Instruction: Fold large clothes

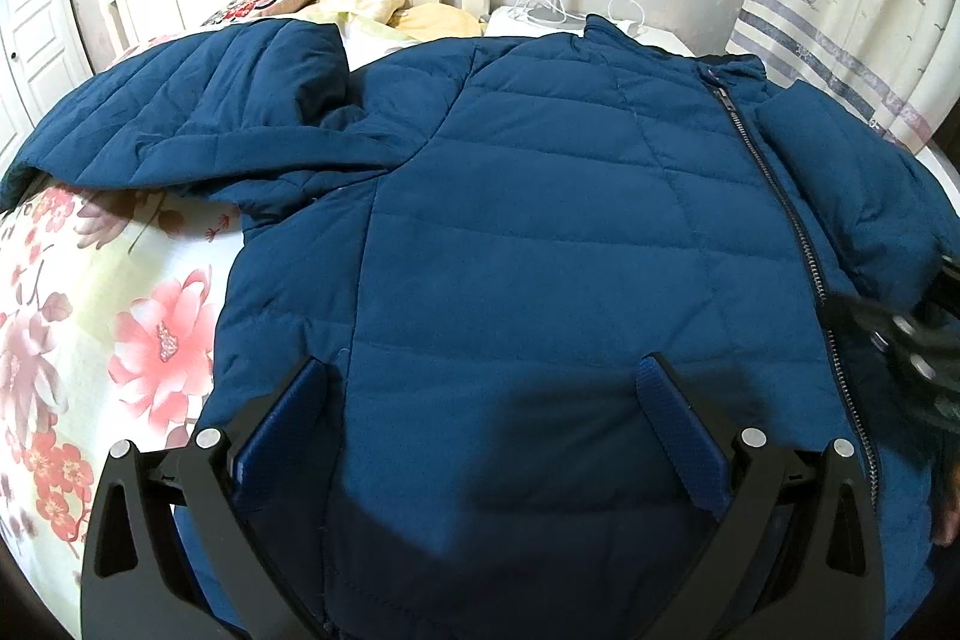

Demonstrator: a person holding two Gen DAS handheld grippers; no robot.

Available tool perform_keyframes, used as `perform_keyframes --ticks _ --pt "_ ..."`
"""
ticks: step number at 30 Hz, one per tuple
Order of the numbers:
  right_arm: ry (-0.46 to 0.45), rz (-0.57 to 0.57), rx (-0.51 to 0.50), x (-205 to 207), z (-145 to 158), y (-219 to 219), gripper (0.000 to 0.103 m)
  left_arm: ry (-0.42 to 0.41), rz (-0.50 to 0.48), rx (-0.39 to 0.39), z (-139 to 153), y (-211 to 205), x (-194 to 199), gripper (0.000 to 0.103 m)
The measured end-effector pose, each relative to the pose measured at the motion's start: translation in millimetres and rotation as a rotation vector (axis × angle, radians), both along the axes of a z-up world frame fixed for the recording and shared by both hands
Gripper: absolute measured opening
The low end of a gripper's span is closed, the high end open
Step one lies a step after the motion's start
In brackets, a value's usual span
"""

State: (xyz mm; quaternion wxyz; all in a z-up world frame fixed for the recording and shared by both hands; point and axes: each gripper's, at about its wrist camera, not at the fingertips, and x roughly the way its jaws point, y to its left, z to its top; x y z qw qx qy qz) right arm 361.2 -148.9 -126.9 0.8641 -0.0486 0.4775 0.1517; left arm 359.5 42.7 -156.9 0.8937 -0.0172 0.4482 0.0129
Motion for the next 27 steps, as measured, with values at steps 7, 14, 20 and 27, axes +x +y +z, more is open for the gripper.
perform_keyframes --ticks 7,14,20,27 --pt "-0.140 -0.138 0.163 -71 72 -67 0.078 -0.020 0.000 -0.034 2 4 -2 0.099" --pt "-0.016 -0.392 0.243 -104 12 -149 0.078 -0.115 -0.222 -0.043 46 -54 -22 0.099" --pt "-0.083 -0.390 0.198 -114 1 -144 0.078 -0.197 -0.531 0.220 85 -188 -16 0.099" --pt "-0.094 -0.393 0.281 -108 -4 -148 0.078 -0.117 -0.769 0.323 58 -318 22 0.097"
